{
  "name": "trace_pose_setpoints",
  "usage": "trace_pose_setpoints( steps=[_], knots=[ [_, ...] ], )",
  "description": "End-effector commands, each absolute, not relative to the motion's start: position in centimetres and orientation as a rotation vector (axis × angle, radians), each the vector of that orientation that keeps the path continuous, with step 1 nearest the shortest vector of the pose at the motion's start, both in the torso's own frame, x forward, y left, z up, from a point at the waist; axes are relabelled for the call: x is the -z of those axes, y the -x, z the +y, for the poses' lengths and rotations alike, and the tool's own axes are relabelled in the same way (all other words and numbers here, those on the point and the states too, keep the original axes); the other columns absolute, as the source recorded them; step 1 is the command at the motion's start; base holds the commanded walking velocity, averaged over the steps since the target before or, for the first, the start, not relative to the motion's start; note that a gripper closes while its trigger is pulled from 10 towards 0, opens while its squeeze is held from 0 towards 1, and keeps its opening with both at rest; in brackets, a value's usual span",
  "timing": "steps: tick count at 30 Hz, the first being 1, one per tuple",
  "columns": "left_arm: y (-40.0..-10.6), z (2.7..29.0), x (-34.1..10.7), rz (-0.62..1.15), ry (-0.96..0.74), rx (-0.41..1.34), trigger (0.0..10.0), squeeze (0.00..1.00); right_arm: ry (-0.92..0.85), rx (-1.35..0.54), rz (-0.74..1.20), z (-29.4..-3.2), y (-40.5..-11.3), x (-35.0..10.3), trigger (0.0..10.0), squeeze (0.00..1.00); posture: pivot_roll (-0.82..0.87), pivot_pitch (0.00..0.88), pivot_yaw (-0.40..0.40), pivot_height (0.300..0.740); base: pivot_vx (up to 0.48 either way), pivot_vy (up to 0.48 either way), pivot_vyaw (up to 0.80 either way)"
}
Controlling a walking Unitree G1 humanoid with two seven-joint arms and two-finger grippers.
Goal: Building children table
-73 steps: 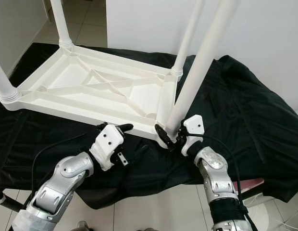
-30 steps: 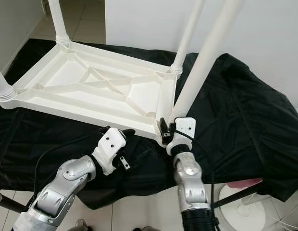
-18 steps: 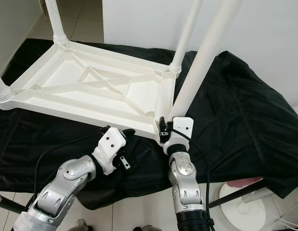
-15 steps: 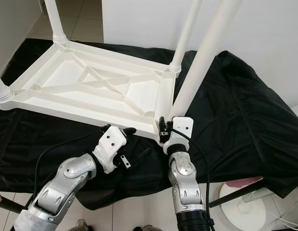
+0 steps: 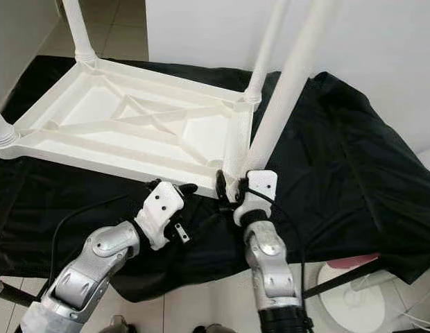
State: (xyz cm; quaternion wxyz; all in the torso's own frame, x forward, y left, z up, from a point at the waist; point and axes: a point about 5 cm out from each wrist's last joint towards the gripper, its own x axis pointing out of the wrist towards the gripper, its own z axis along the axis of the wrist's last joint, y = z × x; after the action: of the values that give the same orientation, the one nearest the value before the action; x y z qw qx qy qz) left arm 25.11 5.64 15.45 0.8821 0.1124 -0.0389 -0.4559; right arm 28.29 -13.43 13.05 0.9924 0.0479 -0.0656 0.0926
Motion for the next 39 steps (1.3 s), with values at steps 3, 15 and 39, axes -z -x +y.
trace_pose_setpoints(
  steps=[3,15,39],
  knots=[
    [-24.8,5.3,-15.1,-0.073,-0.241,0.97,10.0,0.0,-0.083,-0.195,-0.141,-14.9,-28.0,-12.4,10.0,0.0,0.02,0.07,-0.125,0.74,0.0,0.0,0.0],
    [-25.2,6.3,-13.4,-0.059,-0.231,0.89,10.0,0.0,-0.088,-0.305,-0.145,-16.3,-28.2,-11.8,10.0,0.0,0.02,0.056,-0.117,0.74,0.0,0.0,0.0],
    [-25.9,6.6,-13.0,-0.097,-0.261,0.844,10.0,0.0,0.156,-0.643,-0.1,-18.0,-32.1,-12.6,0.0,0.0,0.04,0.041,-0.122,0.74,0.0,0.0,0.0]
  ],
)
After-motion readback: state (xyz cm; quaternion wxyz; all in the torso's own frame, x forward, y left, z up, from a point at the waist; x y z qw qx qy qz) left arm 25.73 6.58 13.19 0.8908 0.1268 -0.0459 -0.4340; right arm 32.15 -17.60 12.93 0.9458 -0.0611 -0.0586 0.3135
